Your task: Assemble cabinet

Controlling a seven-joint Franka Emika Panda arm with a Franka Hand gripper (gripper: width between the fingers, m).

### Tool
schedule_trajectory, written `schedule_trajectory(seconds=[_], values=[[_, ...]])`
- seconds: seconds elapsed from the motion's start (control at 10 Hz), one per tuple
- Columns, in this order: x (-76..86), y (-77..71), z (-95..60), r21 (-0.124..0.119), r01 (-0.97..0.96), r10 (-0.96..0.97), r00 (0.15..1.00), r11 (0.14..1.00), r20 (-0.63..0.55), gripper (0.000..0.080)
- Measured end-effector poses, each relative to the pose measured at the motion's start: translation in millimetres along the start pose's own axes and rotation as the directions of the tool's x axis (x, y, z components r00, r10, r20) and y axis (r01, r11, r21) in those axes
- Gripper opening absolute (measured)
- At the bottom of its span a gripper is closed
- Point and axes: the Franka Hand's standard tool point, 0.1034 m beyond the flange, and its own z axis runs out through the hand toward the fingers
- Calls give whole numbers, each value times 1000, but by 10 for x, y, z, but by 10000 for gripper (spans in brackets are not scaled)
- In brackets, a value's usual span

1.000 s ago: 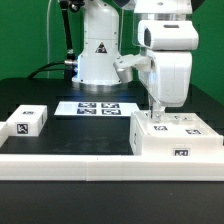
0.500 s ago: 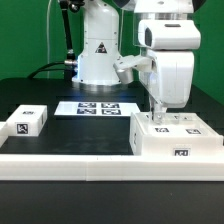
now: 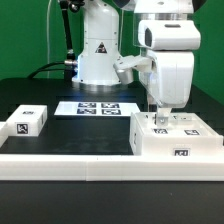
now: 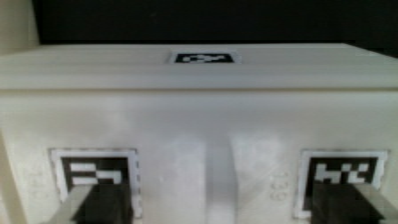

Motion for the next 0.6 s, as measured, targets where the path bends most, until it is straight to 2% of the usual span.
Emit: schedule_trajectory(seconds=[0.1, 0.2, 0.3, 0.5, 0.6], values=[[0, 0, 0, 0, 0, 0, 1000, 1000, 0, 603], [0, 0, 0, 0, 0, 0, 1000, 1000, 0, 751], [0, 0, 0, 0, 0, 0, 1000, 1000, 0, 784], [0, -9, -19, -2, -20, 20, 1000, 1000, 1, 797], [-6, -59, -91, -7, -54, 54, 999, 999, 6, 797]])
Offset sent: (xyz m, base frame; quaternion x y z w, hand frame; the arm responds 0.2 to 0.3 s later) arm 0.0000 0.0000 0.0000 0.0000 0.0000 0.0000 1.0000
